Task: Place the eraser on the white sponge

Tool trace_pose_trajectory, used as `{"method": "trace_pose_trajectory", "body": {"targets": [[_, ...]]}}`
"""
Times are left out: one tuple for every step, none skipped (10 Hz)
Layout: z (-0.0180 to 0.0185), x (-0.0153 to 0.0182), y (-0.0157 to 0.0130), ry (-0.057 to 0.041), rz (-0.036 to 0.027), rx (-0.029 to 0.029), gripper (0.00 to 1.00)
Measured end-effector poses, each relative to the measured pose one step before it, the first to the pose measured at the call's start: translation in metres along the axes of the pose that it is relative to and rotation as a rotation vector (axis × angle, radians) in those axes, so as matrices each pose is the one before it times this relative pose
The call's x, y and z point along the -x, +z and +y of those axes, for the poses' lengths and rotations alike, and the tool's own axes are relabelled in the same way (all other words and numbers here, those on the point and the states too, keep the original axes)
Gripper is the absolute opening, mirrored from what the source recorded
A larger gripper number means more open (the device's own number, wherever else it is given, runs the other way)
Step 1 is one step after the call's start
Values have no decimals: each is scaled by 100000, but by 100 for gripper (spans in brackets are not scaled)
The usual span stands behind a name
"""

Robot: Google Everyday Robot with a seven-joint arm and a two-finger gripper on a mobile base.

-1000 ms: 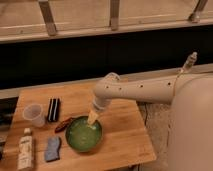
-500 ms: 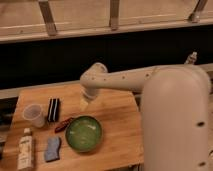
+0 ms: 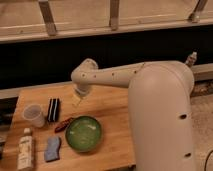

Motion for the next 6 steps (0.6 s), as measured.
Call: {"method": "trace_pose_trajectory", "body": {"targets": [[136,8,34,328,3,509,80],[-154,-220,58,542,226,210,80],[5,-762,306,2447,1053,3406,80],[35,-865,943,5491,-708,4019,80],[-15,-648,1058,8618,-3063,1085,80],[32,-593,832,10920,-5556,-2202,80]]}}
